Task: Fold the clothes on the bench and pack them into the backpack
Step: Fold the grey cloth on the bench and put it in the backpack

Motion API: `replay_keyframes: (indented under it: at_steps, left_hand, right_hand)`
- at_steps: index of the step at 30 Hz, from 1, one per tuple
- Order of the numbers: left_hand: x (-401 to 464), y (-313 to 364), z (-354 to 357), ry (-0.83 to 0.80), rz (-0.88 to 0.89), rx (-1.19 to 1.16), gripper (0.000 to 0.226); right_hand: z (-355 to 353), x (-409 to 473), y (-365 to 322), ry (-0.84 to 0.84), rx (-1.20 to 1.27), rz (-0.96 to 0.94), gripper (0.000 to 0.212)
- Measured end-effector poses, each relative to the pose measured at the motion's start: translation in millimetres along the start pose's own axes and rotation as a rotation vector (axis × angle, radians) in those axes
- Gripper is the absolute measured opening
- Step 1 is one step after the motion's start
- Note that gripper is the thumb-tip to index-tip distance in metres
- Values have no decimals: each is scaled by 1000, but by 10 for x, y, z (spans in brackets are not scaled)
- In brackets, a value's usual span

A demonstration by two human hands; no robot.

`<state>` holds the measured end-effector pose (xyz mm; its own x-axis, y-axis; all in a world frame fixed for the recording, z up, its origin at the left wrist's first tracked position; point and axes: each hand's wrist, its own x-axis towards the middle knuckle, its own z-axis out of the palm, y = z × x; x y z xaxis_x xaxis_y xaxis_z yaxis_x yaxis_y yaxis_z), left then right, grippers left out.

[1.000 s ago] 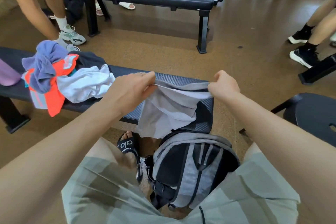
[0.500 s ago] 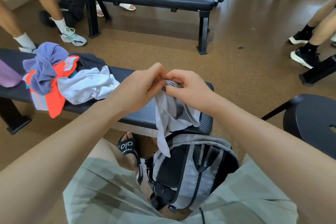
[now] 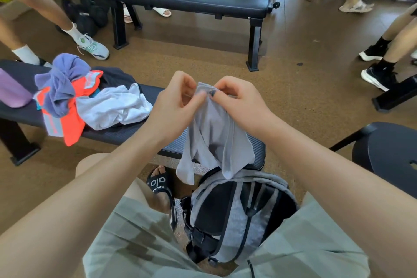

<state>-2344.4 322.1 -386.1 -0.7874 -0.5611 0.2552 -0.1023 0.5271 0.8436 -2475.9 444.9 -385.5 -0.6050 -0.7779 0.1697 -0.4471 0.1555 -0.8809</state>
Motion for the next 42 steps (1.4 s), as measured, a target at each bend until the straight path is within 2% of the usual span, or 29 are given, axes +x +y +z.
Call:
replay_keyframes:
  at_steps: [3, 7, 11, 16, 23, 28, 31, 34, 36, 42]
  left_hand:
    - [-41, -45, -17, -48, 32, 15, 9]
    - [-29, 23, -16, -23, 81, -25, 8]
    - [-6, 78, -48, -40, 185, 33, 8]
    - [-4, -94, -42, -75, 259, 335, 6]
    - [-158, -377, 65, -182, 90, 674, 23]
    - [-197, -508, -129, -328, -30, 884, 28]
    - [-178, -541, -248, -340, 24, 961, 21]
    - [-133, -533, -365, -345, 10, 1001, 35]
    - [-105, -540, -444, -349, 34, 1029, 40]
    - [-56, -561, -603, -340, 174, 1177, 35]
  right_hand:
    - [-37, 3, -15, -11, 38, 16, 7]
    - [-63, 10, -94, -68, -51, -47, 22]
    - [-109, 56, -164, -20, -116, -112, 12]
    - [-100, 23, -214, 12, -171, -185, 8]
    - [-184, 42, -296, 145, -183, -211, 8]
    - [-413, 149, -215, 302, -197, -145, 5]
    - [-465, 195, -42, 348, -188, -39, 5]
    - [-489, 222, 68, 383, -138, 45, 6]
    - [-524, 233, 85, 406, -108, 74, 7]
    - [-570, 252, 138, 431, -138, 115, 6]
